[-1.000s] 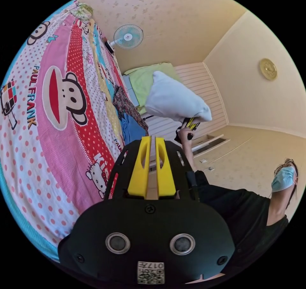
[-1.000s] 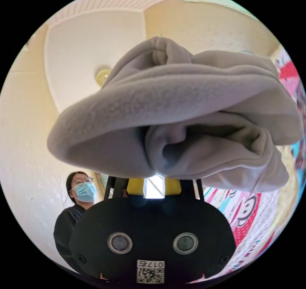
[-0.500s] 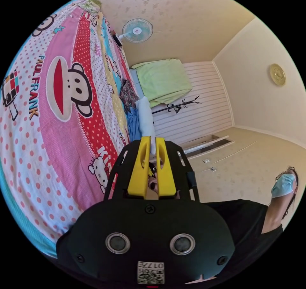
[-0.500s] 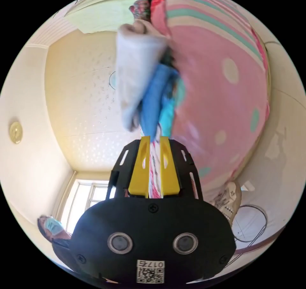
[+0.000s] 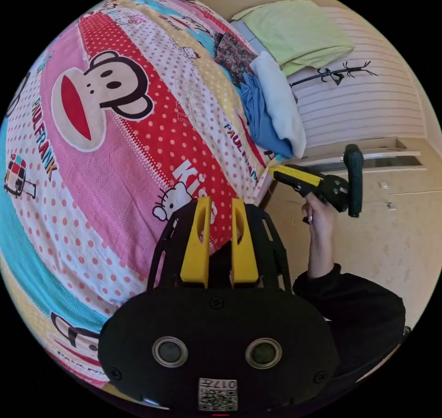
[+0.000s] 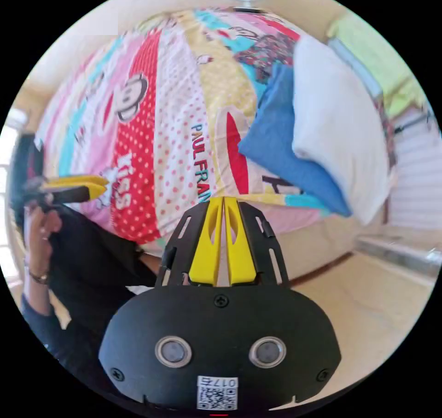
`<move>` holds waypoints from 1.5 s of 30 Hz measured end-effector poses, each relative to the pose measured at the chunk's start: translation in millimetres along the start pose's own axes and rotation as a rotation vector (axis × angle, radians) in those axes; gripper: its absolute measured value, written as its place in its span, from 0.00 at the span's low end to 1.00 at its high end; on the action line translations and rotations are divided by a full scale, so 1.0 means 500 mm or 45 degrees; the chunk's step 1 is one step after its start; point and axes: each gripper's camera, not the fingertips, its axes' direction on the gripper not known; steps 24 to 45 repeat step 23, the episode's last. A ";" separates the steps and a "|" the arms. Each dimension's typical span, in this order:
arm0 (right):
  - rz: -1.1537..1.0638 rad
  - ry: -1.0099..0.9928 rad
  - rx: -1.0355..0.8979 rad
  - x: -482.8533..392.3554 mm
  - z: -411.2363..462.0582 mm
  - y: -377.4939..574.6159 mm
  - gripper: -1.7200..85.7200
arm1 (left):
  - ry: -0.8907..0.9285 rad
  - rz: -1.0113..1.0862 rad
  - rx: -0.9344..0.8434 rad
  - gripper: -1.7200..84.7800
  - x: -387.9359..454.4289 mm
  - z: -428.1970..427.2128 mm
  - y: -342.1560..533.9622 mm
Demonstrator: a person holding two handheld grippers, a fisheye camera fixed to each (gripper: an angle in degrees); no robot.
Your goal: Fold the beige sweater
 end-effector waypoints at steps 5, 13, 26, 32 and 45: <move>0.021 0.385 0.093 -0.190 0.046 -0.013 0.02 | -0.046 -0.095 -0.070 0.02 0.001 0.047 -0.021; -0.102 -0.429 0.248 -0.182 0.089 0.028 0.02 | 0.130 0.098 0.153 0.01 0.056 0.028 -0.003; -0.359 -0.421 0.588 -0.343 0.055 0.023 0.03 | 0.035 0.035 1.045 0.02 0.009 -0.244 0.403; -0.359 -0.421 0.588 -0.343 0.055 0.023 0.03 | 0.035 0.035 1.045 0.02 0.009 -0.244 0.403; -0.359 -0.421 0.588 -0.343 0.055 0.023 0.03 | 0.035 0.035 1.045 0.02 0.009 -0.244 0.403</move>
